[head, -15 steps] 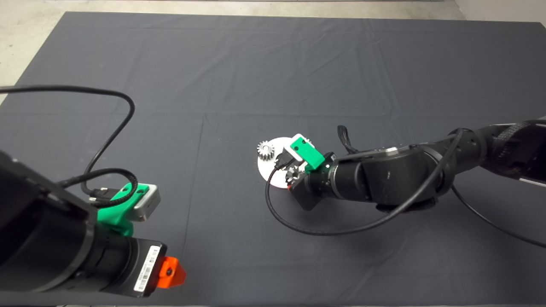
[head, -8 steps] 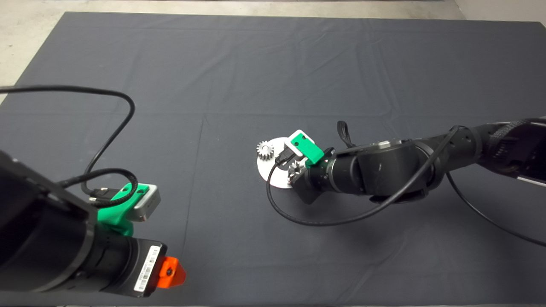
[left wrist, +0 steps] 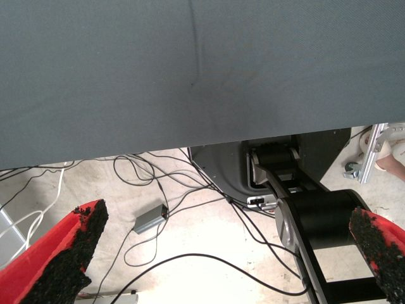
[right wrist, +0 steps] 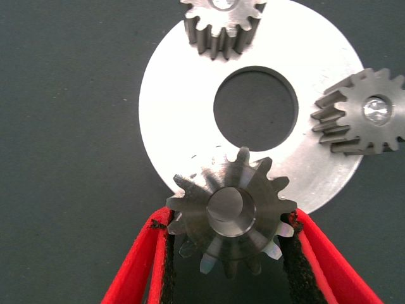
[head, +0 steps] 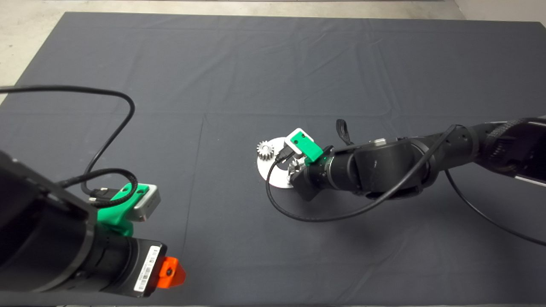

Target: Remove an incorrectly installed larger gear and replace it with the correct smaller gear

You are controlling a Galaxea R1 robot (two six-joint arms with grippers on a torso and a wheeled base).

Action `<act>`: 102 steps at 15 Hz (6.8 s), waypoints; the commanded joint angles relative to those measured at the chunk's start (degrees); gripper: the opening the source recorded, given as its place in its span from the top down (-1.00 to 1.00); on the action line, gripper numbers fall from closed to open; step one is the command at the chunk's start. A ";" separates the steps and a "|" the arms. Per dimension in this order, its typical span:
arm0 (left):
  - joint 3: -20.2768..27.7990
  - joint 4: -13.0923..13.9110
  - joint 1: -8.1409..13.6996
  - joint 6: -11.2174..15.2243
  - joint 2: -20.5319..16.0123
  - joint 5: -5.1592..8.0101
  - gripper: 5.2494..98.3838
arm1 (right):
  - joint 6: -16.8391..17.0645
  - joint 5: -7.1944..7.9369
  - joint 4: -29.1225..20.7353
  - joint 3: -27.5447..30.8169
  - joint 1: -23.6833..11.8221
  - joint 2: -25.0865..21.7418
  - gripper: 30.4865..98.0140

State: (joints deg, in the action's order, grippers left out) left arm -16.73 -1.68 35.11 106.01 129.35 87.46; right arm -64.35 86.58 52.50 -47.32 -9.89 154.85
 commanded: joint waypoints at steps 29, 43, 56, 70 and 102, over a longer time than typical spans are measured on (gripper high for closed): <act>0.92 1.15 0.49 -0.10 -0.10 0.79 -1.00 | 1.94 -0.71 1.99 -1.70 0.83 2.34 0.81; 0.92 1.15 0.49 -0.10 -0.10 0.79 -1.00 | 3.71 -0.53 3.83 -4.37 0.83 2.35 0.81; 0.92 1.24 0.49 -0.10 -0.10 0.79 -1.00 | 3.62 -0.01 3.66 -2.14 0.74 1.65 0.81; 0.92 1.24 0.49 -0.19 -0.10 0.79 -1.00 | 3.71 -0.18 3.82 -0.82 2.06 2.35 0.81; 0.92 1.42 0.49 -0.19 -0.10 0.79 -1.00 | 3.71 0.17 5.59 -2.41 2.85 2.09 0.79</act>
State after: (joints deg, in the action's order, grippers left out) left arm -16.73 -1.48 35.11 105.84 129.35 87.46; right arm -60.86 86.65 56.50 -50.24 -6.19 156.83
